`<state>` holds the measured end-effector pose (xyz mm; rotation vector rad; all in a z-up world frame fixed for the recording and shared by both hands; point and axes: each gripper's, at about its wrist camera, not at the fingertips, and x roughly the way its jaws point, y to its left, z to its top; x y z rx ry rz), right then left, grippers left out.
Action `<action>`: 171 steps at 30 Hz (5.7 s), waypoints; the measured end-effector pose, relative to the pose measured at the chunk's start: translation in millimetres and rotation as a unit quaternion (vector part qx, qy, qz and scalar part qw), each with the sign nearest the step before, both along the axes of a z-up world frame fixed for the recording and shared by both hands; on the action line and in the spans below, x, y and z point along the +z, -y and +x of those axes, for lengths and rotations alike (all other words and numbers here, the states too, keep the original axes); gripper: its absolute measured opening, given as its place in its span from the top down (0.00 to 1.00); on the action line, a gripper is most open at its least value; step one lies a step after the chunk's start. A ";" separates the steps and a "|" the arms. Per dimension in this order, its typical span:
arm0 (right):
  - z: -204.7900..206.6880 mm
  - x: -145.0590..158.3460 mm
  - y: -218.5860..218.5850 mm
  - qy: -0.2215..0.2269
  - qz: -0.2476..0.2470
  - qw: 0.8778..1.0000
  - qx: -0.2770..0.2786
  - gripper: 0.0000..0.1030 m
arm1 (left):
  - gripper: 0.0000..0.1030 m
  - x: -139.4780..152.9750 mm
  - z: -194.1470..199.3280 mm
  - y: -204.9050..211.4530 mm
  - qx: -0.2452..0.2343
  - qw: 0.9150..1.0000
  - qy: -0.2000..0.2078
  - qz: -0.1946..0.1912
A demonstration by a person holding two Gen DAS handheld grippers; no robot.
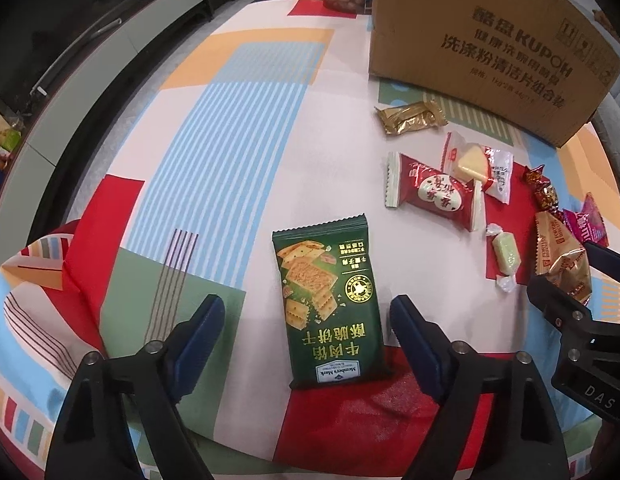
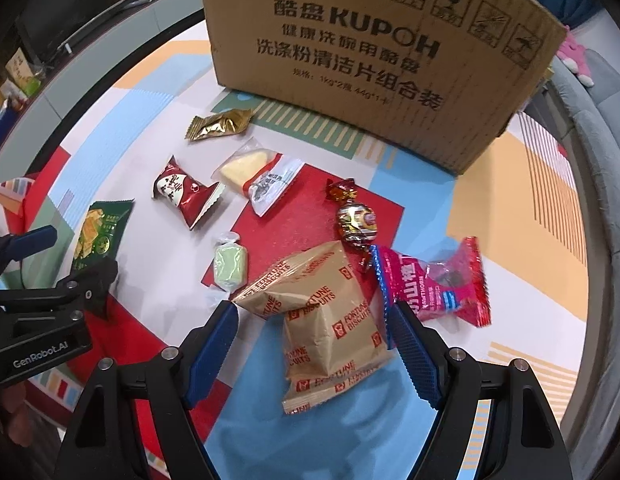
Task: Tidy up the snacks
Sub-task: 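Close left tool on green cracker packet while right tool grasps FORTUNE BISCUITS packet, then carry green packet with left tool while right tool carries biscuit packet over box, then open right tool over box dropping biscuit packet while left tool releases green packet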
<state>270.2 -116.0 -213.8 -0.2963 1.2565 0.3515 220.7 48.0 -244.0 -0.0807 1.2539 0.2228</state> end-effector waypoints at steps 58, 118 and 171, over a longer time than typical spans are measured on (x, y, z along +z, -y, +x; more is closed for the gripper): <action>-13.0 60.6 19.9 0.027 0.059 0.996 -0.057 0.55 | 0.57 70.0 -19.8 24.2 -0.058 0.996 0.073 -0.011; 62.9 177.4 34.5 0.142 0.107 0.979 -0.096 0.55 | 0.57 195.1 69.0 54.7 -0.117 0.974 0.195 0.005; 169.5 177.2 33.5 0.157 0.098 0.976 -0.112 0.26 | 0.37 189.8 184.5 46.0 -0.119 0.974 0.191 -0.026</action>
